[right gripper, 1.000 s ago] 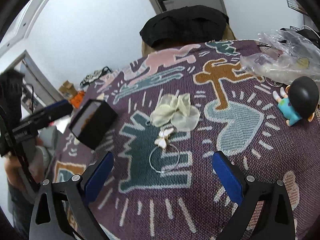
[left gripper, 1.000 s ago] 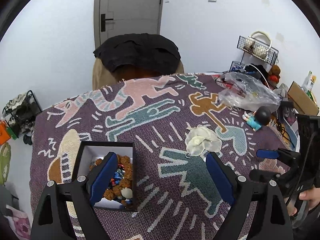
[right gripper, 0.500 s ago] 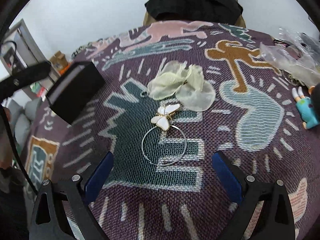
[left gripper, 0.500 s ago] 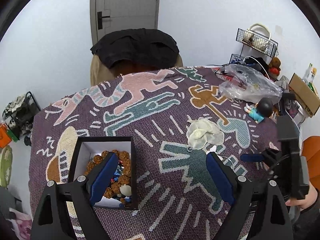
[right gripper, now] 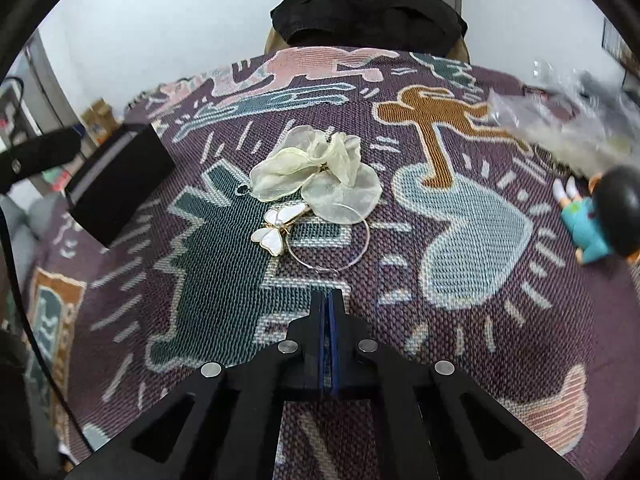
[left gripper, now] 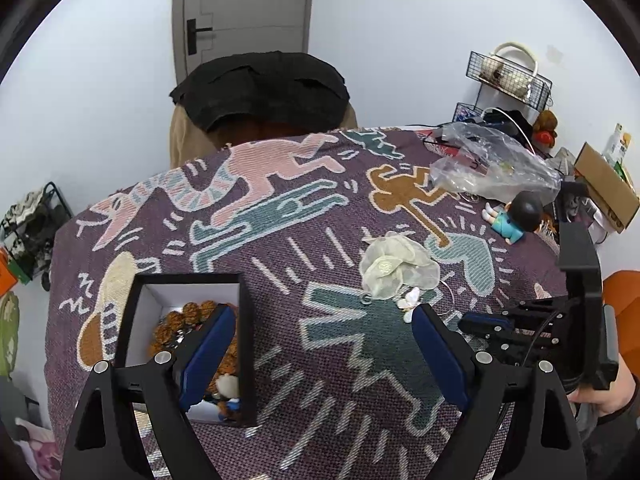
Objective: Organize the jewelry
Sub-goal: 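Reach the right gripper to the silver hoop earring and grasp it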
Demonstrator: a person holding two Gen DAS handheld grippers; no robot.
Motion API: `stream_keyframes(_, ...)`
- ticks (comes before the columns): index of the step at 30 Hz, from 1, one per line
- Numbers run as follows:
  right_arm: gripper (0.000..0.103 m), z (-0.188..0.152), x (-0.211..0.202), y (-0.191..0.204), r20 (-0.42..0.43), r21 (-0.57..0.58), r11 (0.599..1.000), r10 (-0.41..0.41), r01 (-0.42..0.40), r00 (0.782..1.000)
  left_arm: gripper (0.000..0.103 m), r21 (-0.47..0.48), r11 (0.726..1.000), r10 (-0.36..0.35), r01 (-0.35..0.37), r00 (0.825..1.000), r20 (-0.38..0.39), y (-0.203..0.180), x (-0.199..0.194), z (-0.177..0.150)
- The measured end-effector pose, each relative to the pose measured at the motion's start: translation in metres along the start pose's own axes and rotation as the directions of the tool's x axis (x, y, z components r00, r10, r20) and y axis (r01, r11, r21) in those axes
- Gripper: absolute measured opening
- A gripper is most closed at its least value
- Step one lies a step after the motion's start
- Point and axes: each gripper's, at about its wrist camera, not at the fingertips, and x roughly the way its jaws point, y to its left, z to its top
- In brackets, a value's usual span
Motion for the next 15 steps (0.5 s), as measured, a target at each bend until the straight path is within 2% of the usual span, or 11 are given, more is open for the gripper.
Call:
stream_keyframes(5, 0.003, -0.003, -0.006, -0.013, 0.018, 0.035, 0.999, -0.003, 0.002, 1.000, 0.090, 0.018, 1.000, -0.007, 0.008, 1.000, -0.005, -0.011, 0.005, 0.004)
stream_keyframes(9, 0.004, 0.002, -0.010, -0.017, 0.020, 0.049, 0.998, 0.045, -0.046, 0.999, 0.090, 0.024, 1.000, -0.012, 0.012, 1.000, -0.006, -0.015, 0.008, 0.005)
stream_keyframes(10, 0.015, 0.004, -0.009, -0.016, 0.007, 0.052, 0.996, 0.066, -0.067, 0.998, 0.090, 0.024, 1.000, -0.012, 0.012, 1.000, -0.007, -0.016, 0.009, 0.005)
stream_keyframes(11, 0.044, 0.004, -0.008, -0.016, 0.002, 0.052, 0.996, 0.069, -0.069, 0.998, 0.090, 0.023, 1.000, -0.013, 0.013, 1.000, -0.008, -0.016, 0.009, 0.005)
stream_keyframes(13, 0.074, 0.008, -0.009, -0.010, 0.039, 0.019, 0.999, 0.036, -0.037, 0.999, 0.090, 0.022, 1.000, -0.012, 0.012, 1.000, -0.008, -0.015, 0.009, 0.005)
stream_keyframes(15, 0.074, 0.010, -0.007, -0.005, 0.039, -0.014, 1.000, 0.023, -0.023, 0.999, 0.090, 0.020, 1.000, -0.008, 0.008, 1.000, -0.005, -0.013, 0.007, 0.003)
